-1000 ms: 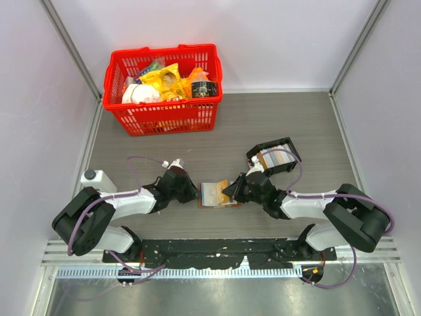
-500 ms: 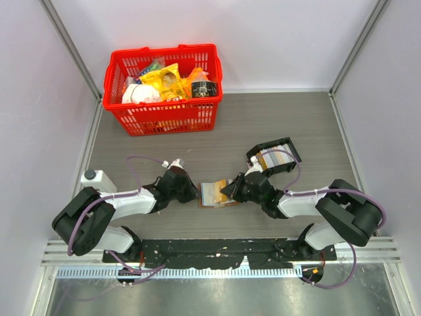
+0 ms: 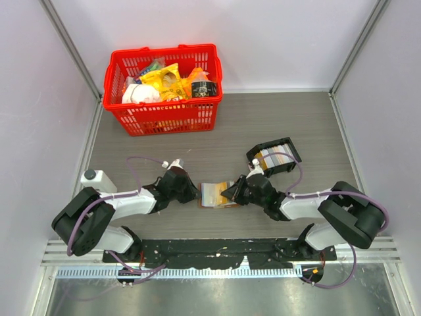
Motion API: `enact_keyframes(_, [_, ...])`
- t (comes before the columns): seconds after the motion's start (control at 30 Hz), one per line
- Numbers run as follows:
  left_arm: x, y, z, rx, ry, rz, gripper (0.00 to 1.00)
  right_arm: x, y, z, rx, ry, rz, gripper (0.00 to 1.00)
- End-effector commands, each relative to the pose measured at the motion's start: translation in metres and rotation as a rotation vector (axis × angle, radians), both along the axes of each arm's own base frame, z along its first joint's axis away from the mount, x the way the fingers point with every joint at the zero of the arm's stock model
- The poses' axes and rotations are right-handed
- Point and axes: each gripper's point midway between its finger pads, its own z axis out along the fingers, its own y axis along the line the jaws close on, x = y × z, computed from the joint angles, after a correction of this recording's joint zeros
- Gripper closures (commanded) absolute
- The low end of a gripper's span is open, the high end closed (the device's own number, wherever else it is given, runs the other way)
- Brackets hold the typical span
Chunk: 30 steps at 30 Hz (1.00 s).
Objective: Put the credit cards into the card holder
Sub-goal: Insert the credit card into the card holder.
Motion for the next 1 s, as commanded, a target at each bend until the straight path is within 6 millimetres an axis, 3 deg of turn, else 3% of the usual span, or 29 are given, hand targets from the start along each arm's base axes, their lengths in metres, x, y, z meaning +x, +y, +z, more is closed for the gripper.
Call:
enact_keyframes(0.0, [-0.046,0.058,-0.059,0.274,0.192,0.024,1.00,-0.022,-0.002,-0.009,-0.019,0.058,0.055,0.99])
enact_keyframes(0.2, [-0.044,0.053,-0.057,0.259,0.189,0.014,1.00,-0.018,0.008,-0.015,-0.006,0.071,0.067,0.99])
enact_keyframes(0.5, [-0.046,0.055,-0.057,0.257,0.189,0.017,1.00,-0.006,0.026,-0.006,0.008,0.045,0.095,0.96])
enact_keyframes(0.77, [-0.046,0.054,-0.057,0.256,0.189,0.012,1.00,0.005,-0.002,0.004,-0.098,-0.011,-0.001,0.70])
enact_keyframes(0.97, [-0.045,0.053,-0.057,0.251,0.188,0.008,1.00,0.013,-0.009,0.007,-0.170,-0.048,-0.010,0.66])
